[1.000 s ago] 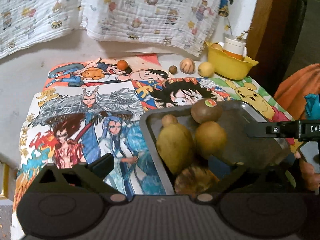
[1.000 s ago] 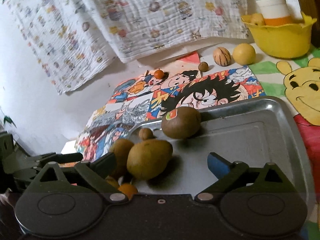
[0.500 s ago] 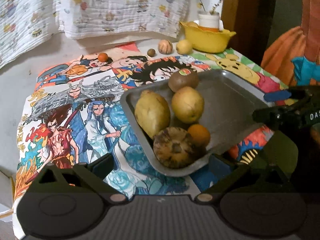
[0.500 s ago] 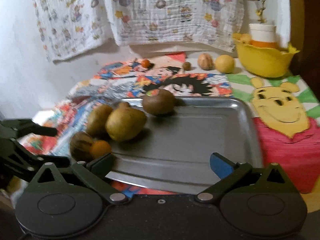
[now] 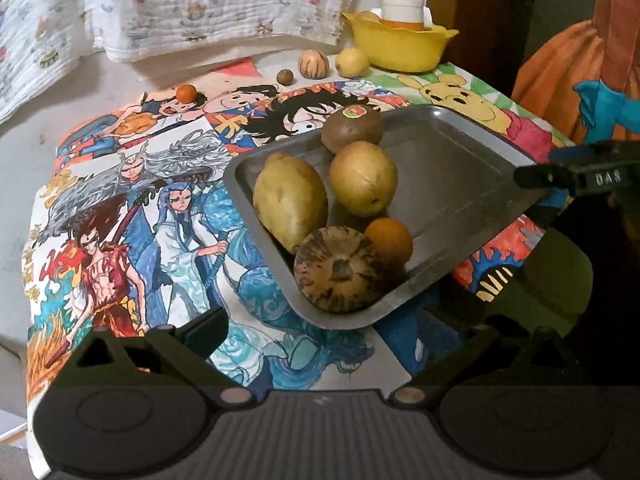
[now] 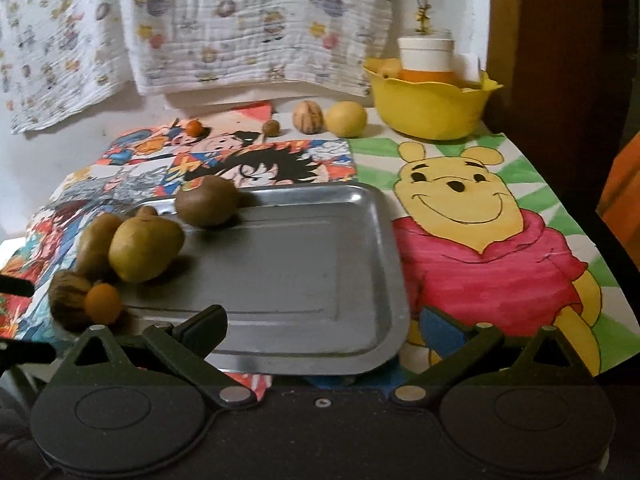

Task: Organize fruits
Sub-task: 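Move both tools back from the tray to the remaining fruits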

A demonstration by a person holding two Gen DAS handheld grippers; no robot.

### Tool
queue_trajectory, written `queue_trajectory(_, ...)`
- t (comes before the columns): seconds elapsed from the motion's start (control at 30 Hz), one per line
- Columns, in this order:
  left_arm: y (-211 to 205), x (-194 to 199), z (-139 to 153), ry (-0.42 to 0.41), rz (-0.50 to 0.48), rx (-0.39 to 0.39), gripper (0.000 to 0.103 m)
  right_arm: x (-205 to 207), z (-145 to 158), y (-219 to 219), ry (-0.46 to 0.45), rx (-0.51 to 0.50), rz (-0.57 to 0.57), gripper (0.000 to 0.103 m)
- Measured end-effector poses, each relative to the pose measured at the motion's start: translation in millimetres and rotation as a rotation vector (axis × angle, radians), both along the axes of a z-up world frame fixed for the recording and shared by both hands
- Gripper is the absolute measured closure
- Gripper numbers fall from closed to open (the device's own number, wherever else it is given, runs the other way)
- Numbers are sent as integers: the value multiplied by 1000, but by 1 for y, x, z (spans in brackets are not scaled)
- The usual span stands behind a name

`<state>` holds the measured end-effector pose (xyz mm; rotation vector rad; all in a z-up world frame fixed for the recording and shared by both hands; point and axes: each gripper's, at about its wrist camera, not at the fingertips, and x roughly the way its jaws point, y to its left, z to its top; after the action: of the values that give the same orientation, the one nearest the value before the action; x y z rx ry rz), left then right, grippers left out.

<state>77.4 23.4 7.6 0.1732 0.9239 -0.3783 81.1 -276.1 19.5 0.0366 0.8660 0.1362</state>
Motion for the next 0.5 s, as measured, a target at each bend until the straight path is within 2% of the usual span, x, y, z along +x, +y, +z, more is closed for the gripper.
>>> queue_trajectory(0.27, -1, 9, 13, -23, -20, 18, 1, 17, 3, -5, -7, -6, -34, 1)
queue_trajectory(0.5, 13, 38, 29, -70, 34, 12, 1, 44, 8, 6, -30, -17, 1, 1)
